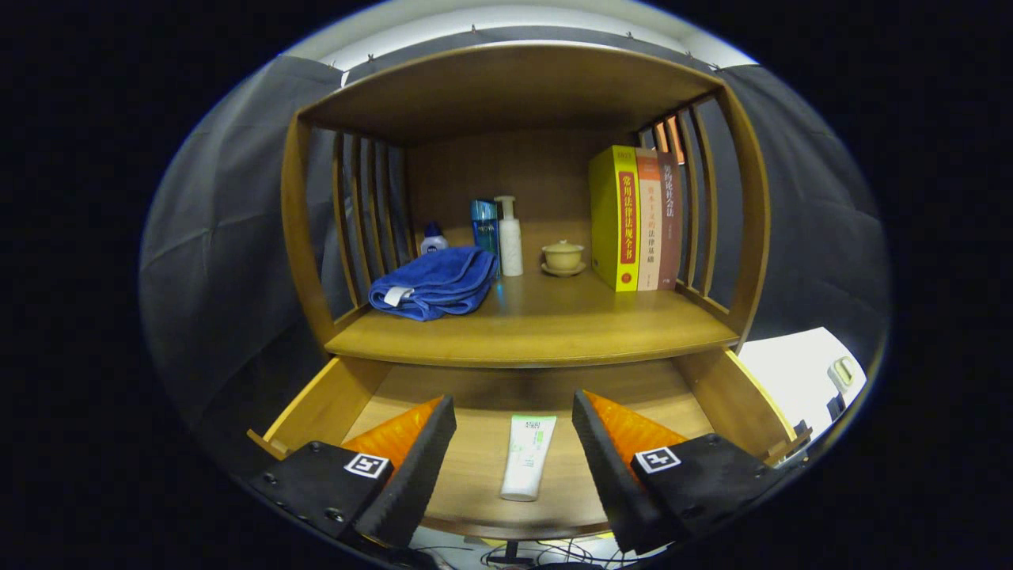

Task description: Pull open the drawer, take out the items inside it, and place them on the countertop above the cabinet.

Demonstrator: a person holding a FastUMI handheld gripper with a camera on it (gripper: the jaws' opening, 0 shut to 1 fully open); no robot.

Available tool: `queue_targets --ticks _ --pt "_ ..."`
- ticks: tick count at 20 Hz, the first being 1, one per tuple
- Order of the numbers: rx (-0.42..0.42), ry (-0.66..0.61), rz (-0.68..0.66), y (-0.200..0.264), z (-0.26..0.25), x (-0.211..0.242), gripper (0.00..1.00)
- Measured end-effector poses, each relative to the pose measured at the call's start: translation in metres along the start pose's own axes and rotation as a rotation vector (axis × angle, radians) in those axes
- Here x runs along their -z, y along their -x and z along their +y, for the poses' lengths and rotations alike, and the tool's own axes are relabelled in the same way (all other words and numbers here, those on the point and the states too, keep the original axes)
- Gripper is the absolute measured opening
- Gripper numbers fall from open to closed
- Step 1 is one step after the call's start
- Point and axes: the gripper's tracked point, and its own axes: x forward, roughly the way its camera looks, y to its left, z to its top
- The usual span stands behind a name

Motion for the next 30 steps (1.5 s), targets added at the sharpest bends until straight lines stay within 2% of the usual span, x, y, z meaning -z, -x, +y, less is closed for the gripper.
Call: queue_targets --ticks 9,14,19,21,26,30 --pt "0.036 0.017 0.34 -0.051 -0.009 0.049 0.97" --pt "0.037 -0.022 0.559 -0.065 -0.007 0.09 0.97" --pt "0.06 -0.035 0.697 -0.07 -0.015 0.118 0.96" --pt "0.053 -0.03 0.728 -0.073 -0.014 0.123 0.91" --pt "0.062 0.017 0.776 -0.08 -0.013 0.134 0.67" --pt "0.051 0.011 0.727 -0.084 -0.011 0.13 0.54"
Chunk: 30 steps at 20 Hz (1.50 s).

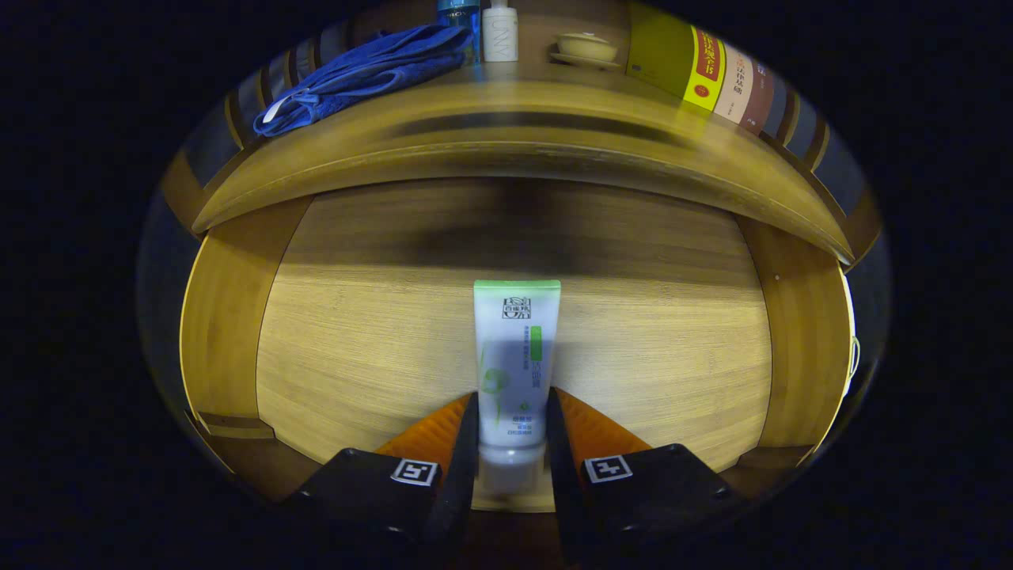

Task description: Pull open the drawer, take out the items inside it, and place them on the countertop above the cabinet.

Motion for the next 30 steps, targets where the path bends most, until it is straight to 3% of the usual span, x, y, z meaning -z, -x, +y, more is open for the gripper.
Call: queue_targets --ticks 9,15,25,30 --pt "-0.154 -0.089 -0.2 0.046 0.011 -0.024 0.53" --pt "-0.197 -0.08 -0.288 0.089 0.011 -0.031 0.53" --pt "-0.187 -0.123 -0.491 0.114 0.01 -0.114 0.53" --pt "-0.116 -0.081 -0.567 0.101 0.001 -0.167 0.53"
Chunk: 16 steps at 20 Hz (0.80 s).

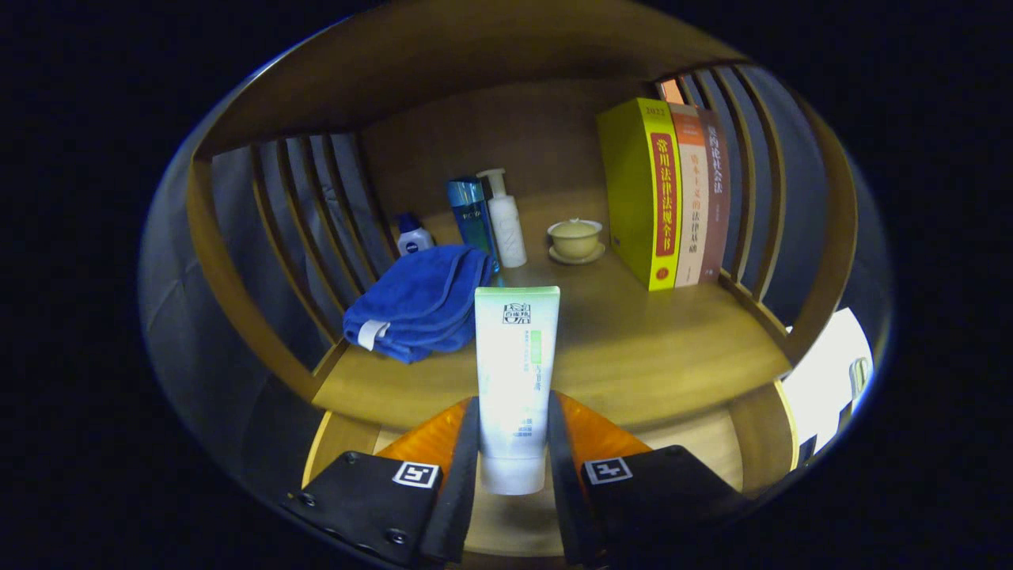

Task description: Pull open the drawer, take out the items inside it, and place them on the countertop above the cabinet.

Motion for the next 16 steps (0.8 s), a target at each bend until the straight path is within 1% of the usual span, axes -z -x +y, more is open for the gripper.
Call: queue_targets --ticks 2,4,8,13,16 --pt "0.021 0.014 0.002 -0.019 -0.003 -0.006 0.53" --pt "0.064 0.022 0.021 -0.034 -0.012 -0.005 0.53" --pt "0.074 0.003 0.035 -0.054 -0.019 -0.003 0.53" --pt "0.067 -0.027 0.064 -0.064 -0.021 0.005 0.53" --pt "0.075 -0.022 0.056 -0.065 -0.023 0.004 0.54"
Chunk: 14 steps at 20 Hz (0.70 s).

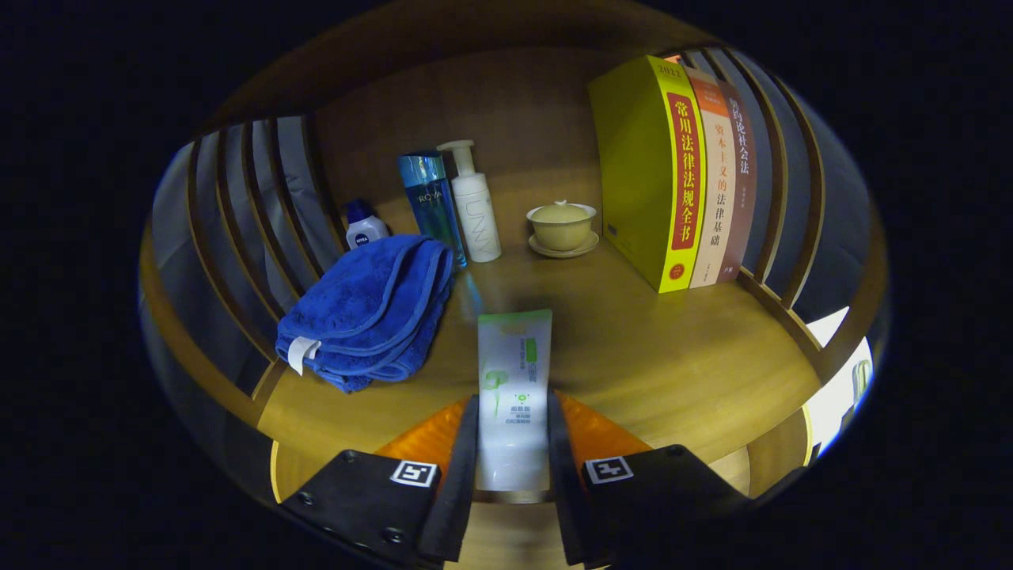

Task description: Pull open the drawer, take out the items inside it, and place them on the countertop above the cabinet.

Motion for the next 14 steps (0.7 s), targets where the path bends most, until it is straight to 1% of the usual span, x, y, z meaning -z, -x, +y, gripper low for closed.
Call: queue_targets --ticks 5,9,13,14 --pt "0.013 0.024 -0.02 -0.0014 0.0013 0.0001 0.57" --pt "0.018 0.026 -0.023 -0.0012 0.0019 0.0007 0.57" --pt "-0.007 0.005 -0.027 0.0009 0.005 0.001 0.61" --pt "-0.01 -0.004 -0.034 0.0027 0.0038 -0.0002 0.64"
